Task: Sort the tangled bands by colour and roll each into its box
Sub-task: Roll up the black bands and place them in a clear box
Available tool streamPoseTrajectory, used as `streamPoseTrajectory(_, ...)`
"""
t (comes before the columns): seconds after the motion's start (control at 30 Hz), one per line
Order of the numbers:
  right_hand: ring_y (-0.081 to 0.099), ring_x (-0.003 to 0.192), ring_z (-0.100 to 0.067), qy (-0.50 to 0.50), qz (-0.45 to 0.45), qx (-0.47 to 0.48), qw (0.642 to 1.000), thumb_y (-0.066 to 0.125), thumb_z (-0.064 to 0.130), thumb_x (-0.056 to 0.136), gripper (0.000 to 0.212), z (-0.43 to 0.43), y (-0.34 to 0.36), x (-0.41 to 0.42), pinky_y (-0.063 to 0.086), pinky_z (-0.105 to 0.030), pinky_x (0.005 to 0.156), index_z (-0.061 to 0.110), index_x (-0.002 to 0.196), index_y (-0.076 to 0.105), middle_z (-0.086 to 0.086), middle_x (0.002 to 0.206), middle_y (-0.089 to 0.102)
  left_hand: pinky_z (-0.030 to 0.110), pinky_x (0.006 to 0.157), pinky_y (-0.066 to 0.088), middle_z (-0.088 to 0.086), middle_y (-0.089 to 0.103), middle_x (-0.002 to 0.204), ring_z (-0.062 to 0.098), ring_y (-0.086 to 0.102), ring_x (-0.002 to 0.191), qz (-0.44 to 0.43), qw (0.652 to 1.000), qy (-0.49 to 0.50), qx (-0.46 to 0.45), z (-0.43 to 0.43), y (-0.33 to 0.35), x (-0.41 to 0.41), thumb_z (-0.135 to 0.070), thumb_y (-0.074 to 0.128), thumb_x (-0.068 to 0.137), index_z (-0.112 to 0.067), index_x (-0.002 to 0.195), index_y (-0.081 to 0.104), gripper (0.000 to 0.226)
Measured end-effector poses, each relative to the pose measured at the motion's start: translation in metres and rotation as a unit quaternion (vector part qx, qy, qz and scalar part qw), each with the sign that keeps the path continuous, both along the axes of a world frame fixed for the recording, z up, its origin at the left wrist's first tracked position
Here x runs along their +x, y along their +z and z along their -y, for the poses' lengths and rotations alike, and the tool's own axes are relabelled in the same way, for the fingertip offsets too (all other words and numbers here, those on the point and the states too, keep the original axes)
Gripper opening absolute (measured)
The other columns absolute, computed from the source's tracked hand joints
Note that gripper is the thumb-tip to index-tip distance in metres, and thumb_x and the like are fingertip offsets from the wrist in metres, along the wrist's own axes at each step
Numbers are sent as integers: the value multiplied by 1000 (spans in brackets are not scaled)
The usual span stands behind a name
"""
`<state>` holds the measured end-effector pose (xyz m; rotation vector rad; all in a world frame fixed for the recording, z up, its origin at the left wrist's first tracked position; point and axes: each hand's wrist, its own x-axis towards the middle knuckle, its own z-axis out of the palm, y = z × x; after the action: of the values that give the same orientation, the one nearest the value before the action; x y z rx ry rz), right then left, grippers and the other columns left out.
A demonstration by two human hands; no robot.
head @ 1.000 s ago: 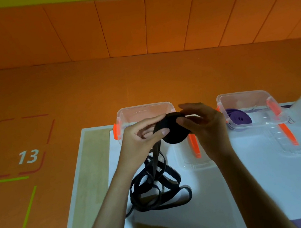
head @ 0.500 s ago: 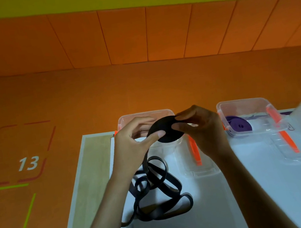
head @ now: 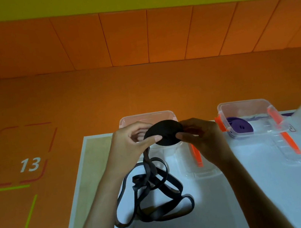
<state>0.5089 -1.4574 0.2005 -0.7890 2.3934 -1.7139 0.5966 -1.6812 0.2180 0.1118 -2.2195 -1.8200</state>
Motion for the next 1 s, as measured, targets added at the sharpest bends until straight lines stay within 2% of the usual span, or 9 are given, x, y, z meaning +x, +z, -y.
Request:
streamPoseTrajectory(0.1, 76, 98, -2, 32, 0, 27, 999, 82, 25, 83, 33, 0, 7, 0, 63, -26, 86, 41, 110, 70, 21, 102, 77, 13, 81, 53, -16, 80, 92, 3, 74, 86, 15, 998, -33, -52, 1, 4, -3, -15, 90, 81, -32, 97, 82, 25)
streamPoseTrajectory(0.2, 77, 97, -5, 23, -33, -4, 999, 79, 32, 84, 30, 1, 11, -1, 63, -25, 82, 41, 112, 71, 19, 102, 78, 13, 82, 54, -15, 80, 92, 5, 75, 87, -3, 998, -23, -50, -7, 6, -6, -15, 92, 78, -25, 100, 83, 25)
streamPoseTrajectory(0.37, 77, 103, -27, 5, 113, -151, 982, 80, 28, 86, 27, 6, -4, 10, 64, -50, 89, 18, 111, 76, -6, 107, 80, 35, 83, 64, 7, 80, 96, 26, 78, 90, -48, 994, 44, 85, -15, -3, -4, -6, 94, 75, -12, 106, 76, 37)
streamPoseTrajectory(0.5, 74, 111, -14, 64, 104, -22, 992, 81, 26, 85, 36, 2, -5, 7, 60, -45, 100, 27, 119, 71, 4, 113, 79, 17, 81, 56, -10, 80, 93, 8, 75, 89, -71, 996, 44, 38, -18, -9, -2, -7, 91, 79, -21, 95, 80, 23)
streamPoseTrajectory(0.6, 76, 108, -19, 56, 77, -69, 993, 81, 30, 81, 47, 4, 6, 7, 65, -44, 89, 35, 126, 68, 1, 114, 79, 17, 88, 55, -11, 81, 97, 10, 76, 97, -88, 995, 24, 37, -23, -5, -4, -10, 90, 81, -31, 95, 81, 26)
streamPoseTrajectory(0.7, 77, 103, -23, 13, 39, -112, 993, 85, 31, 79, 41, 7, 8, 12, 66, -51, 79, 21, 117, 72, 2, 112, 78, 16, 91, 55, -7, 80, 108, 10, 75, 106, -92, 994, 2, 65, -22, -7, -5, -7, 87, 85, -23, 107, 82, 28)
streamPoseTrajectory(0.77, 77, 103, -26, 1, 48, -134, 990, 89, 25, 80, 38, 5, 5, 13, 66, -48, 80, 18, 112, 70, -2, 109, 78, 19, 93, 56, -3, 80, 113, 12, 75, 108, -76, 993, -11, 90, -20, -10, -4, -5, 86, 85, -19, 115, 80, 34)
streamPoseTrajectory(0.87, 73, 106, -22, 26, 12, -83, 996, 81, 3, 87, 45, 4, 4, 12, 64, -37, 89, 26, 120, 61, -5, 109, 74, 20, 83, 59, -4, 80, 100, 12, 77, 94, -59, 993, 15, 102, -21, -13, -5, -6, 92, 76, -18, 106, 78, 35)
streamPoseTrajectory(1.0, 71, 108, -9, 47, -62, -46, 996, 78, 0, 88, 44, 5, 12, 5, 60, -23, 89, 28, 119, 64, 9, 113, 72, 18, 79, 57, -6, 79, 94, 11, 75, 89, -72, 994, 29, 82, -25, -13, -10, -10, 95, 75, -18, 98, 78, 30)
